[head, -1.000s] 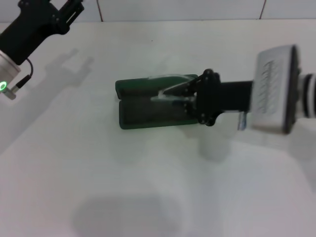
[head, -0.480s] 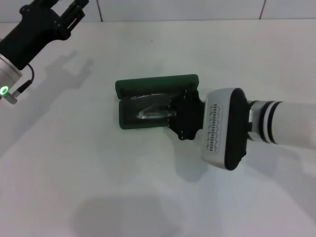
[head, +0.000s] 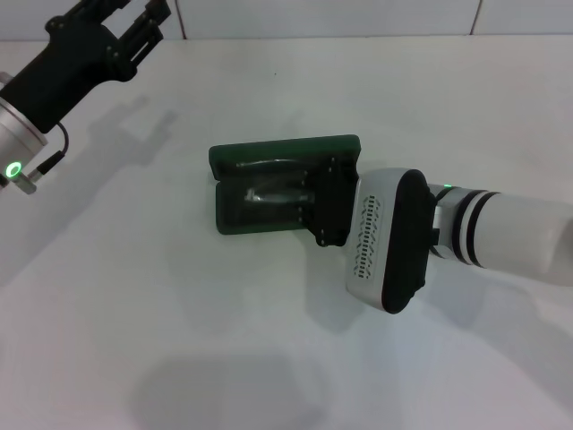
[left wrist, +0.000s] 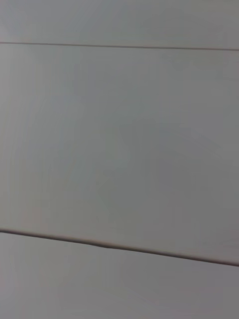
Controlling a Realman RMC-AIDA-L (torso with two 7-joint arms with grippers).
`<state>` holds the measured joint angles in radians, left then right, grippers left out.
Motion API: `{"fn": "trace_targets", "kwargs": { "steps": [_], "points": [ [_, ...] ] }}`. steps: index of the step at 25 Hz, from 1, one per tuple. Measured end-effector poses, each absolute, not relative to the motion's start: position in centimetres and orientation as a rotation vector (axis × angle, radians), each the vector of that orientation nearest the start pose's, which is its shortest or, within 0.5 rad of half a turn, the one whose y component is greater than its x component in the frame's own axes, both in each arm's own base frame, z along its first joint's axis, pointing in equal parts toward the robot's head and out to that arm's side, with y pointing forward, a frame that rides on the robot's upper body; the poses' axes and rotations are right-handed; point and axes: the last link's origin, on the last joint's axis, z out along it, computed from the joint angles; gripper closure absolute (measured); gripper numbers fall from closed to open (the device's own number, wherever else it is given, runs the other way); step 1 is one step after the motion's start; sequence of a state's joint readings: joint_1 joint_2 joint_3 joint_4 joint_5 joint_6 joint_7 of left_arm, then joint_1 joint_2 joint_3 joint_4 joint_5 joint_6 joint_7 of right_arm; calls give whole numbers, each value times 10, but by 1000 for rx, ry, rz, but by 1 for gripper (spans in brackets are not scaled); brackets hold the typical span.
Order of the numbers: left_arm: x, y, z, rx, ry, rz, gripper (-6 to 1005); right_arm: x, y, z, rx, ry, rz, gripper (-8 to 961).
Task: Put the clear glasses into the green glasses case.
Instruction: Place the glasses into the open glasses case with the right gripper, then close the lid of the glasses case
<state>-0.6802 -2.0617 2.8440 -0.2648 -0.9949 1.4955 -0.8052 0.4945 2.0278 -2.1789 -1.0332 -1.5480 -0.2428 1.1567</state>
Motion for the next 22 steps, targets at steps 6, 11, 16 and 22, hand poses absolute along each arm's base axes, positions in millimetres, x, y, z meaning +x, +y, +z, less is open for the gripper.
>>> {"fn": "trace_targets", "kwargs": {
  "steps": [6,11,16,22],
  "points": [
    [-266,370,25,-1999,-441,-1082,452,157,340,-133,-2491,-528,25,757],
    [-267,370,25,-1999,-443,-1081,453,156,338,-133,-2489,-527,34,715],
    [-270,368,26,-1995,-449,-1075,453,151,333,-134,-2529,-533,74,714],
    [-269,368,25,-1995,-448,-1077,454,144,335,-118,-2670,-459,226,713]
  ]
}}
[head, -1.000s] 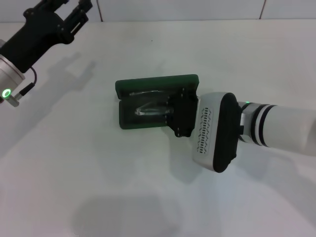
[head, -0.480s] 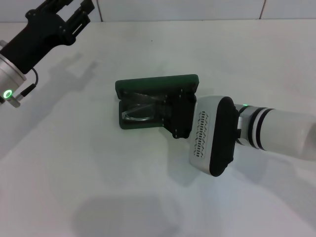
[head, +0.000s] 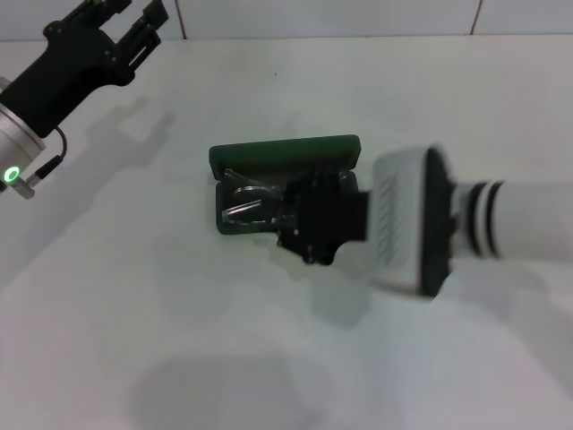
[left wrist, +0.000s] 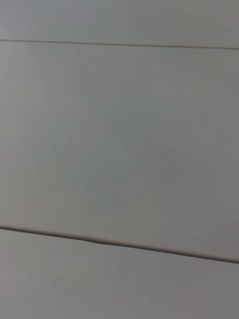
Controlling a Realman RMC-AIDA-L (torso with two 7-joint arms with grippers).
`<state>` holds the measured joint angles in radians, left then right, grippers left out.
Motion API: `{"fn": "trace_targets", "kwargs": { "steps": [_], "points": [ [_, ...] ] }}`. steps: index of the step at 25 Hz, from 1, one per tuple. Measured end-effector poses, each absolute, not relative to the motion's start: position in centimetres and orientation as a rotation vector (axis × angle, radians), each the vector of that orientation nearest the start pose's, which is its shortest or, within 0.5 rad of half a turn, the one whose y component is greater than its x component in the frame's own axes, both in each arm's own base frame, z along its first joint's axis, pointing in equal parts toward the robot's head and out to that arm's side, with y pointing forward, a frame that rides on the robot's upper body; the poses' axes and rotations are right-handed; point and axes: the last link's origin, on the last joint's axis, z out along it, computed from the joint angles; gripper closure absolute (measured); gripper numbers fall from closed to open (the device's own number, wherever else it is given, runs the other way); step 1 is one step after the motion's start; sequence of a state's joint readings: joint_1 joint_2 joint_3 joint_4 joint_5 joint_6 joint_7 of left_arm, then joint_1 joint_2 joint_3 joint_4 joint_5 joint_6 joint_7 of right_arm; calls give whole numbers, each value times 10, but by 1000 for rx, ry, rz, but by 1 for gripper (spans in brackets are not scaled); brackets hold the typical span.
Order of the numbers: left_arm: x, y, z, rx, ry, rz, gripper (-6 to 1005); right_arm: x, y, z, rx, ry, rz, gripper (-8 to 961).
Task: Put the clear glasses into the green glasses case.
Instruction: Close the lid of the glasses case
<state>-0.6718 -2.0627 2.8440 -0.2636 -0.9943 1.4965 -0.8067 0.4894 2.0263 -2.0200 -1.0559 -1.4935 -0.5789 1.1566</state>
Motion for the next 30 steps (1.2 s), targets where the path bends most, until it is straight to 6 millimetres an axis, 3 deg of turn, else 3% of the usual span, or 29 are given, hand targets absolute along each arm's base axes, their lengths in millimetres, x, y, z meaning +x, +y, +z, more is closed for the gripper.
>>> {"fn": "trace_targets", "kwargs": {
  "steps": [4,8,12,16,24,30],
  "points": [
    [-269,368,25,-1994,-453,-1082,455,152,348,-79,-2739,-296,421,713],
    [-270,369,25,-1995,-455,-1077,455,175,367,-28,-2669,-76,652,712],
    [-271,375,21,-2003,-484,-1030,456,209,379,26,-2443,144,924,712],
    [-261,393,-1,-2154,-550,-890,456,239,382,60,-2191,259,1044,711],
    [-235,423,-32,-2417,-629,-566,457,249,379,62,-2137,268,1029,710],
    [-228,415,-48,-2576,-533,-440,458,249,379,59,-2144,260,1025,709]
  ]
}}
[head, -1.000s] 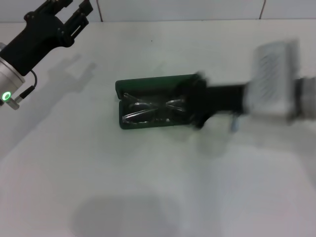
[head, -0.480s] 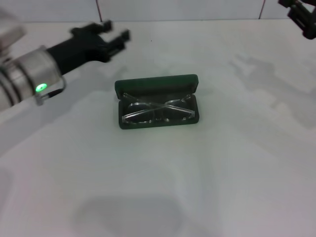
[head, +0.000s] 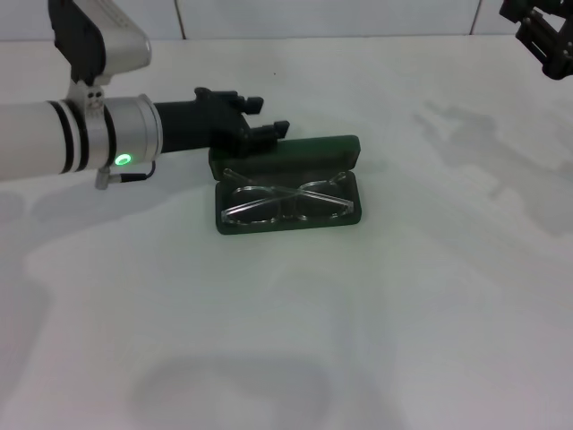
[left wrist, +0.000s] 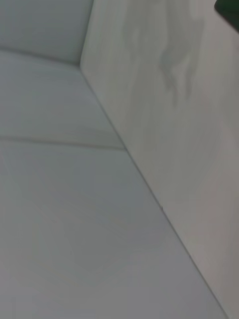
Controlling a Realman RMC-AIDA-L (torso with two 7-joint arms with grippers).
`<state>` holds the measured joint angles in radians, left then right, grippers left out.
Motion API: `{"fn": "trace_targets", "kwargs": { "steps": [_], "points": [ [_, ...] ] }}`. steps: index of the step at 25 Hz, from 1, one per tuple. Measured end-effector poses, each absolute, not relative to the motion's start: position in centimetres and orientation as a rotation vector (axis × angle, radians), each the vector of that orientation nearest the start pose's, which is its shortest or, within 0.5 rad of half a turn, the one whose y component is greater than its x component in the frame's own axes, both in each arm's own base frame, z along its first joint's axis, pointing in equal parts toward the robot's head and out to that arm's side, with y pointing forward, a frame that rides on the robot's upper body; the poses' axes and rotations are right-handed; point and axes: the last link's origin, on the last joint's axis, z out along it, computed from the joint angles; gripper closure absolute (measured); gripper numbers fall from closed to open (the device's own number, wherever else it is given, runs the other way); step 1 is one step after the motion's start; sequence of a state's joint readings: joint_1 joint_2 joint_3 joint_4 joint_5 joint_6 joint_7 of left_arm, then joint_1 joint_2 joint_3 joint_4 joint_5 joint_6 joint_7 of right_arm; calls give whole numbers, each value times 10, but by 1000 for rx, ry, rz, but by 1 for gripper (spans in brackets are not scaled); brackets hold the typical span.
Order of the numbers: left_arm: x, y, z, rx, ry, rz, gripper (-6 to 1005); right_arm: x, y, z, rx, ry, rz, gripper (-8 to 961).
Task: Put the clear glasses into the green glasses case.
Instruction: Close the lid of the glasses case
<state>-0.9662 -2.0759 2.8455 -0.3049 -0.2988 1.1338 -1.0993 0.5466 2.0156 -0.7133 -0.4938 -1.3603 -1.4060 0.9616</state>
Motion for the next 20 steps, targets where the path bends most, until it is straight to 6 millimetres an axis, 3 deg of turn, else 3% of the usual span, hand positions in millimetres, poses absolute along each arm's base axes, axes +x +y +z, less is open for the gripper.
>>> {"fn": "trace_targets", "kwargs": {
  "steps": [20],
  "points": [
    [-251,385,-50,-2681,-273,-377,460,241,399,55,-2127,244,947,707]
  ]
}}
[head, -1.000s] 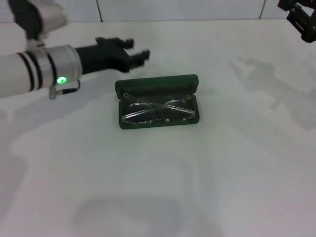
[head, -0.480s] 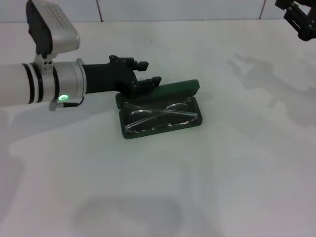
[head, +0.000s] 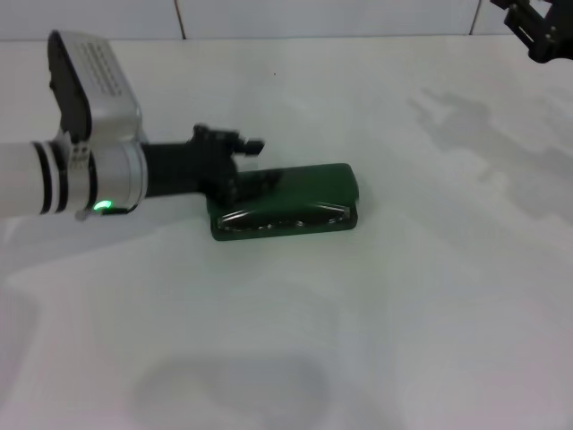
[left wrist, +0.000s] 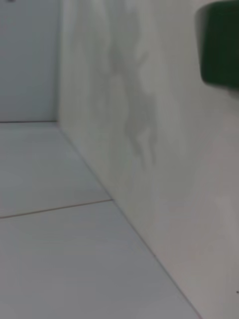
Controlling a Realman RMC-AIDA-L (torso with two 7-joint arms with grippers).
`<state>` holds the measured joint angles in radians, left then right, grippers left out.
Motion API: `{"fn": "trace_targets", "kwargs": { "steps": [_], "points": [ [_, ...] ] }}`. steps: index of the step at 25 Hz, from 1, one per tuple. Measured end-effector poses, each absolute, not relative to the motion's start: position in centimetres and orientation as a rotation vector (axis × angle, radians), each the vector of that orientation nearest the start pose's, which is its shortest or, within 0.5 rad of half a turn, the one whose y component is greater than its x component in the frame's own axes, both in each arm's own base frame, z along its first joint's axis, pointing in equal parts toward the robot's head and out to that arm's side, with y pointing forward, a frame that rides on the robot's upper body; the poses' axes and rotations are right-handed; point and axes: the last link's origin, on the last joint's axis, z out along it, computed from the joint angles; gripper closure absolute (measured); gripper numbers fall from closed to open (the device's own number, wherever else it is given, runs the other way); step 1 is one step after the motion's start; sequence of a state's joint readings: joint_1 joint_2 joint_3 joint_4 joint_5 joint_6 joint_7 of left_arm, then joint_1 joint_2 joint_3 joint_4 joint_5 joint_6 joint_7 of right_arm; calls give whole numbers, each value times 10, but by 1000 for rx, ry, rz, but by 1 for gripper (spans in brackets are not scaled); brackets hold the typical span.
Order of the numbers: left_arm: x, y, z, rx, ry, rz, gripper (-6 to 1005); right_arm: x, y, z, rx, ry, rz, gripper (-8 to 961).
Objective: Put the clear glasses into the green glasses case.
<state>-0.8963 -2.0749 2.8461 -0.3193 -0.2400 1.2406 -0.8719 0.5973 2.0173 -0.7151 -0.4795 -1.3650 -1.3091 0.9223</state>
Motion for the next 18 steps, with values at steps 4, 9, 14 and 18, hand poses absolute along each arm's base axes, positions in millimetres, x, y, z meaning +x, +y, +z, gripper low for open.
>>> {"fn": "trace_targets", "kwargs": {
  "steps": [4,9,14,18],
  "points": [
    [-254,384,-50,-2681,-261,-367,461,241,402,53,-2125,243,929,706],
    [-252,385,-48,-2676,-249,-387,520,241,404,52,-2122,240,911,706],
    [-234,383,-20,-2514,-230,-757,544,227,401,38,-2232,172,909,705],
    [-226,375,1,-2475,-232,-964,526,206,395,23,-2371,57,923,705]
  ]
}}
